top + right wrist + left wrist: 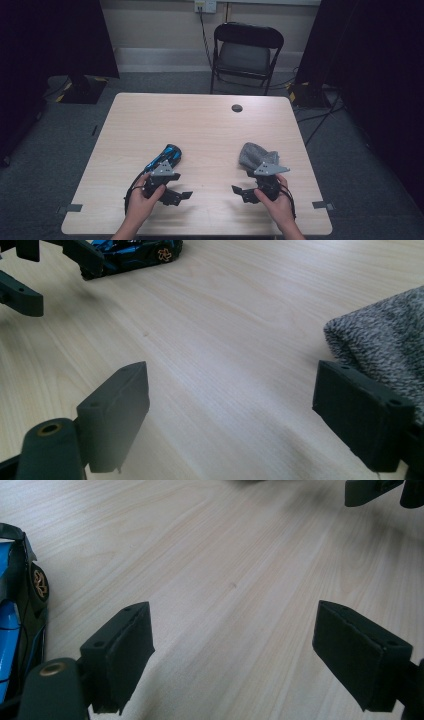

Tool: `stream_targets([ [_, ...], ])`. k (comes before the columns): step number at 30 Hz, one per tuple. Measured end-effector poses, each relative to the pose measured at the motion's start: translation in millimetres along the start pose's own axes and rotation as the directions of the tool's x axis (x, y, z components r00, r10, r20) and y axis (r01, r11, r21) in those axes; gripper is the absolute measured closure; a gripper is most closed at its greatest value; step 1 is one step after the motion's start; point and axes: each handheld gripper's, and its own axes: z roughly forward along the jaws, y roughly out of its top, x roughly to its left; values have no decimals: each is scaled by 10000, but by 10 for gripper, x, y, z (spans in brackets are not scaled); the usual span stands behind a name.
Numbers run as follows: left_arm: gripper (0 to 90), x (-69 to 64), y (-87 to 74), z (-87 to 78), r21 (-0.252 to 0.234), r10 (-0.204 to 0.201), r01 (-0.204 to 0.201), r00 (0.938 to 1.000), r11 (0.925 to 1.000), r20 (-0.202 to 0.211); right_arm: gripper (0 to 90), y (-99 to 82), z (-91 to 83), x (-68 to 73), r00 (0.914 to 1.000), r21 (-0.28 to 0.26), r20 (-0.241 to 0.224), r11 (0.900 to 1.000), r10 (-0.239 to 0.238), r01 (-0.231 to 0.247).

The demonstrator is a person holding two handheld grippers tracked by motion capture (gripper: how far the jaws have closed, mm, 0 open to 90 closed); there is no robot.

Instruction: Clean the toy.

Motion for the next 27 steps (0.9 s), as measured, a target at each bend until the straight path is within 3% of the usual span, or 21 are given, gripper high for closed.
stream_targets([
  [18,163,-145,-98,228,886,649,-664,9977,9939,192,146,-115,95,137,9981,384,-296,9977,-544,555],
  [27,161,-161,-124,255,917,1037,-1044,9945,9903,115,146,-156,139,188,9965,561,-418,9956,-726,748],
])
